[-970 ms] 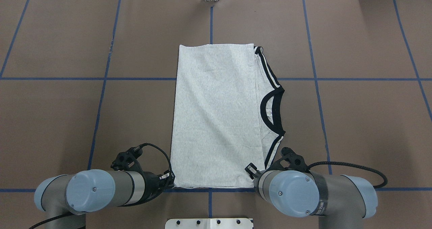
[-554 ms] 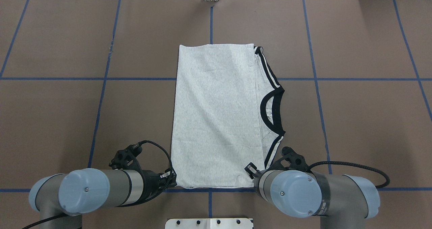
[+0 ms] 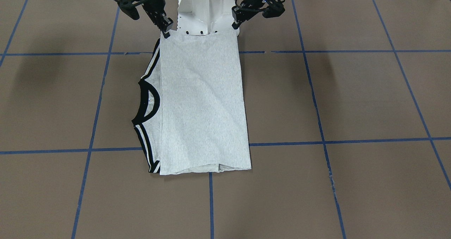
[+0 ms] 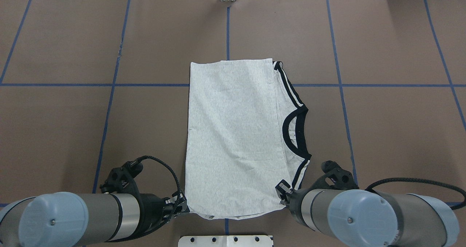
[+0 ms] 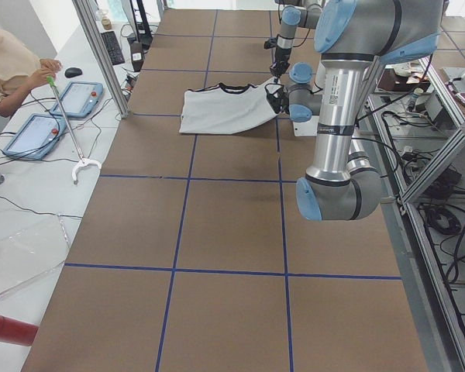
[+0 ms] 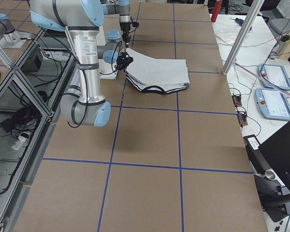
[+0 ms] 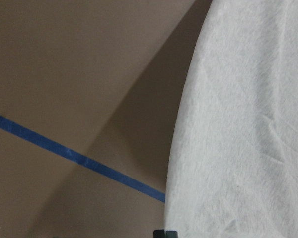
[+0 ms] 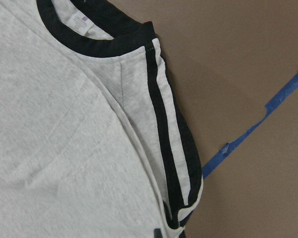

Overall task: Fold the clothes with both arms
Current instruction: 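Grasp the near edge with both grippers and fold it toward the far edge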

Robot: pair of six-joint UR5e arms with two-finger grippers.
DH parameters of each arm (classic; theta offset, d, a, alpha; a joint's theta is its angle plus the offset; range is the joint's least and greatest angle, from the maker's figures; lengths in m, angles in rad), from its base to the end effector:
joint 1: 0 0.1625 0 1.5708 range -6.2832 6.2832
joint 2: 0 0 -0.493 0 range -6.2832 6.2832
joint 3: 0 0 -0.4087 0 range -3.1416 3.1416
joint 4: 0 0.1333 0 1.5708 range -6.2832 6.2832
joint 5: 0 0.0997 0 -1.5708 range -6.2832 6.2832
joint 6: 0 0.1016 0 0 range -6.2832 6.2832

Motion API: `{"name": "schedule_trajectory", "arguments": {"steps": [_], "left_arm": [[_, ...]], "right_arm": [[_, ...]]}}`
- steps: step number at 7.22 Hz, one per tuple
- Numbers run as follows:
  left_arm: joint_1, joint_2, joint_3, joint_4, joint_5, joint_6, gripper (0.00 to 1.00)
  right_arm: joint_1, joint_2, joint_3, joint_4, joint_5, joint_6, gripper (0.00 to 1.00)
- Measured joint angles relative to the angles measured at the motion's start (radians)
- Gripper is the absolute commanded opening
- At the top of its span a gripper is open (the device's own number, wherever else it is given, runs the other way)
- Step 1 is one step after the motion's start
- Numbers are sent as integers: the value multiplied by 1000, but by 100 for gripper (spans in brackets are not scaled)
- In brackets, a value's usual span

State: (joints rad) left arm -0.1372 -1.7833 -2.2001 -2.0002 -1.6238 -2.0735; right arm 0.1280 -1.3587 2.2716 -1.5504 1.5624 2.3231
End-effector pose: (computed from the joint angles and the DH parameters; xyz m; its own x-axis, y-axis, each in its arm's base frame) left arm 0.4804 -0.1955 0.2743 0.2145 -0.5153 -0.8297 0.2166 0.8535 -0.4740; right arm -0.4735 -0.1962 0.3014 0.3392 0.7326 0.5901 -0.5015 0.6716 -0.5455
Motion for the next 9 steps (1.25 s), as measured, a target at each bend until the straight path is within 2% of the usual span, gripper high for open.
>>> {"name": "schedule_trajectory", "arguments": {"steps": [2, 3, 4, 6, 9], "left_arm": [[-22, -13, -66, 39, -6, 4, 0], [-75, -34, -76, 61, -11, 39, 0], [-157, -73, -52, 77, -17, 109, 0], [-317, -168, 87, 91, -42, 234, 0], [-462, -279, 331, 42, -58, 360, 0]], "right_arm": [[46, -3, 57, 0, 7, 2, 0], [114, 14, 55, 0, 29, -9, 0], [220, 61, 10, 0, 97, -44, 0], [403, 178, -151, 2, 223, -148, 0], [511, 330, -398, 12, 253, -264, 0]]}}
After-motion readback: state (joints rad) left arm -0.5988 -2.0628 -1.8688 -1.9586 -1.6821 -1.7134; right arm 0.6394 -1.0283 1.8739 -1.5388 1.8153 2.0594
